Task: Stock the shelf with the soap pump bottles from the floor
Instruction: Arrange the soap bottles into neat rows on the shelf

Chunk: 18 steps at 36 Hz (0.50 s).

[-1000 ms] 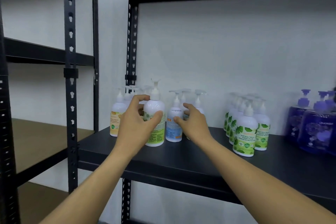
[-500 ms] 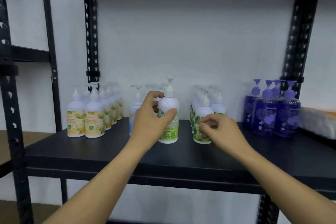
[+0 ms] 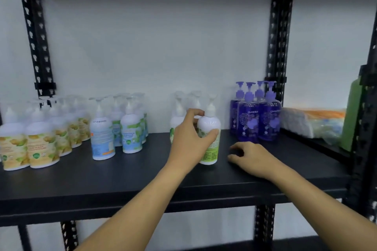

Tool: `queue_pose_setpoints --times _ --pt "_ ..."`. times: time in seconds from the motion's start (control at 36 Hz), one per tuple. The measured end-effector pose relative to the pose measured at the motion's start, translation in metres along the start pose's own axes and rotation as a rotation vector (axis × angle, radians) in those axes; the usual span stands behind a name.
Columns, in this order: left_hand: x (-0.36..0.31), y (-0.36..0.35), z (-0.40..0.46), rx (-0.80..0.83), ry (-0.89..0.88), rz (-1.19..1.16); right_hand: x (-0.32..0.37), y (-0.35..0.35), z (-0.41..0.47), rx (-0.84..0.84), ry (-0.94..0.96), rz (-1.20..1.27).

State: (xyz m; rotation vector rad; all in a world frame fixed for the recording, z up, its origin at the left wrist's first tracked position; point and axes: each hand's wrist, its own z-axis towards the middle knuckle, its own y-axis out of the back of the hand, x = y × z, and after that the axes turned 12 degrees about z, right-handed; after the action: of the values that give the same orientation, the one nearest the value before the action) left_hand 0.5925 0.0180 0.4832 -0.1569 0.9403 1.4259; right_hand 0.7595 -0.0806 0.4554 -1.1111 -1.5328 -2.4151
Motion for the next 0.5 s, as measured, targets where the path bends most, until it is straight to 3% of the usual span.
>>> queue_pose_setpoints --times 0.5 --pt "0.004 -0.032 0.006 0.053 0.015 0.060 -0.007 -0.004 -0.001 -0.035 0.035 0.027"
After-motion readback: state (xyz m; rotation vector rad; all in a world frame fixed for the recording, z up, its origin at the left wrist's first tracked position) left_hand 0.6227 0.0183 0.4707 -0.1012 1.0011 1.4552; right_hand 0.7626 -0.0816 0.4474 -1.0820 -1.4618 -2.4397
